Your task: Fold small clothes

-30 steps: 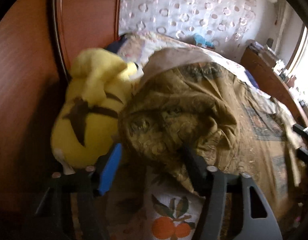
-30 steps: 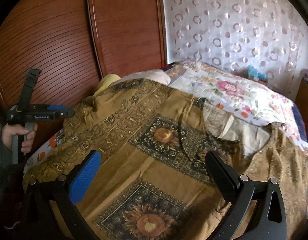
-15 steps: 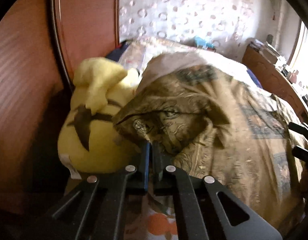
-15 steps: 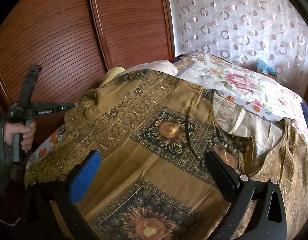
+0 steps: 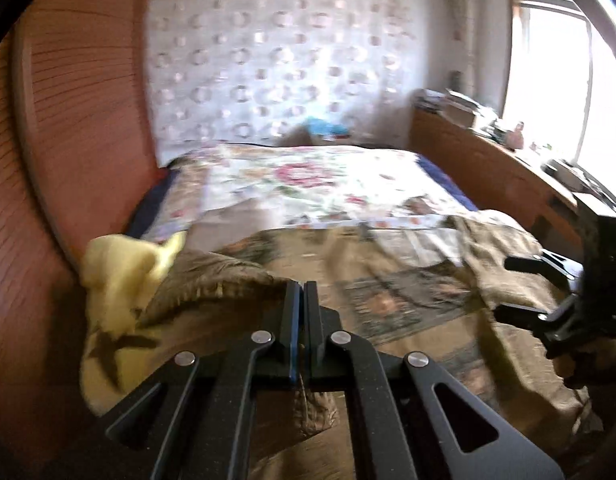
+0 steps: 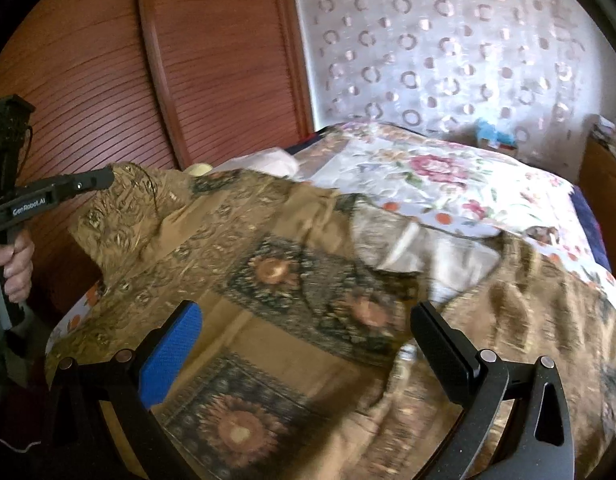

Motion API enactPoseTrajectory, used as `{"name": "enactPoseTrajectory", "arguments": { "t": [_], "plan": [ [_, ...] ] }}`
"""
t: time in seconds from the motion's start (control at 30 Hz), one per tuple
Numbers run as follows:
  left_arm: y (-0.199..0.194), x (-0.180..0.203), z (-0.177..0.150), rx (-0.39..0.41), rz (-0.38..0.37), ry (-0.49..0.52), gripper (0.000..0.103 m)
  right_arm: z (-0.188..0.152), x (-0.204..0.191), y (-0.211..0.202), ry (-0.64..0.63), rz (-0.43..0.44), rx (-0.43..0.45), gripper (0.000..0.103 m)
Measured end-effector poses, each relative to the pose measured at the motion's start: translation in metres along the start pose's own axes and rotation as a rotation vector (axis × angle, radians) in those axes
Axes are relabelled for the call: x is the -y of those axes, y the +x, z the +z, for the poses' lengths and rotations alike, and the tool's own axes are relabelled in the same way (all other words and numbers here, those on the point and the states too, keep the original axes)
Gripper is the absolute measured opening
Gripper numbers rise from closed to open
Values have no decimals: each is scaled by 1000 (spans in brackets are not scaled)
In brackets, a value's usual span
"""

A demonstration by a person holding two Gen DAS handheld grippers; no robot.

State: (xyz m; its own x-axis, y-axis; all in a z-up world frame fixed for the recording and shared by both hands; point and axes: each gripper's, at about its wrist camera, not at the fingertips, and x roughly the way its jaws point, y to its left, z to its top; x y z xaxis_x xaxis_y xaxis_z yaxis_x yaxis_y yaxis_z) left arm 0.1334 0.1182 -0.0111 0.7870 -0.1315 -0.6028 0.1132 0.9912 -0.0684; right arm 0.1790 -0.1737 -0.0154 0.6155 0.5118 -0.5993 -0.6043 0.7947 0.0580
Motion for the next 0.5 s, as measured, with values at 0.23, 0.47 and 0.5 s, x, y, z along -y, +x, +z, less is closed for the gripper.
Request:
{"name": "enactPoseTrajectory", "arguments": {
  "t": [0.23, 0.47, 0.5],
  "plan": [
    [12, 22, 6, -28, -46, 26, 14, -11, -2, -10, 41, -66, 15, 103],
    [-14, -3, 1, 27, 16, -25, 62, -9, -29, 0, 27, -49, 10, 103],
    [-14, -3, 0, 31, 30, -32, 65, -7, -32, 2, 20, -41, 9, 102]
  ]
}}
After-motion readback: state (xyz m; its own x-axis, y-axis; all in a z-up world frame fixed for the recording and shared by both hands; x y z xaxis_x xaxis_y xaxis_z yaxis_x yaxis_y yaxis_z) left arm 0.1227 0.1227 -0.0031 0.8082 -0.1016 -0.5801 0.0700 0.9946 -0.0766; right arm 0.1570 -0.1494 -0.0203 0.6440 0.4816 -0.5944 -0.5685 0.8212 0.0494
